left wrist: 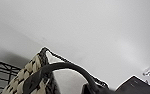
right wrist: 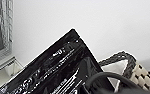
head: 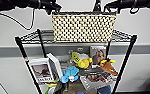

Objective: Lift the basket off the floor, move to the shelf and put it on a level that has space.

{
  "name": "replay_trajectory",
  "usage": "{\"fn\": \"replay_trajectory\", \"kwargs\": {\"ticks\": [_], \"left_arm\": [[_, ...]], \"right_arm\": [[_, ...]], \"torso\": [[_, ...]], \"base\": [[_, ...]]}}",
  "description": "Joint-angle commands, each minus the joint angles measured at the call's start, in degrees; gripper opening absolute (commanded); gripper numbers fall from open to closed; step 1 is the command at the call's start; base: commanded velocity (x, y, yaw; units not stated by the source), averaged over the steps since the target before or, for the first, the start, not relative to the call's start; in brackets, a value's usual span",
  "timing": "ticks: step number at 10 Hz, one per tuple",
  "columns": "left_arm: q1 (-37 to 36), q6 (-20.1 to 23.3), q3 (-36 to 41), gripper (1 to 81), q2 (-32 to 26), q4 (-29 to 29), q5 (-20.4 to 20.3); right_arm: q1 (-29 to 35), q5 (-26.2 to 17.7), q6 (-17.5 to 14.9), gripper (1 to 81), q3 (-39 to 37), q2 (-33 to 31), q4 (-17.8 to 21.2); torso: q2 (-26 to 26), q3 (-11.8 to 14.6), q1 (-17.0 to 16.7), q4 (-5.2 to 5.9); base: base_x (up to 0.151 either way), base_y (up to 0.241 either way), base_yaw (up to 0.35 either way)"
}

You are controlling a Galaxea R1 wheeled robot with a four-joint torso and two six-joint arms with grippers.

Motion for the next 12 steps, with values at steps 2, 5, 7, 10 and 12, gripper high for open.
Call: {"fn": "replay_trajectory", "kwargs": {"ticks": [2, 5, 7, 10, 12], "left_arm": [[-7.36, 0.77, -2.90, 1.0, 2.30, 2.32, -0.15], [-6.57, 0.77, -3.96, 1.0, 2.12, 2.41, -0.15], [-6.48, 0.77, -2.56, 1.0, 1.51, 2.33, -0.24], [-6.75, 0.77, -1.76, 81.1, 1.33, 2.59, -0.24], [-7.18, 0.85, -1.24, 81.1, 1.07, 2.76, -0.24]], "right_arm": [[4.33, -0.29, -4.46, 1.0, -9.35, 7.20, -0.14], [2.84, -0.47, -4.98, 1.0, -11.02, 8.69, -0.14], [2.40, -0.56, -4.98, 1.0, -9.79, 8.17, -0.06], [3.10, -0.21, -4.98, 1.0, -7.16, 6.50, 0.47], [3.89, 0.50, -4.89, 81.1, -4.53, 4.40, 0.64]], "torso": [[0.00, 0.00, 0.00, 0.00], [0.00, 0.02, -0.04, 0.00], [-0.02, 0.02, -0.04, 0.00], [-0.02, 0.02, -0.09, 0.00], [-0.02, 0.02, -0.06, 0.00]], "base": [[0.000, 0.000, 0.000], [0.000, 0.000, 0.000], [0.000, 0.000, 0.000], [0.000, 0.000, 0.000], [0.000, 0.000, 0.000]]}}
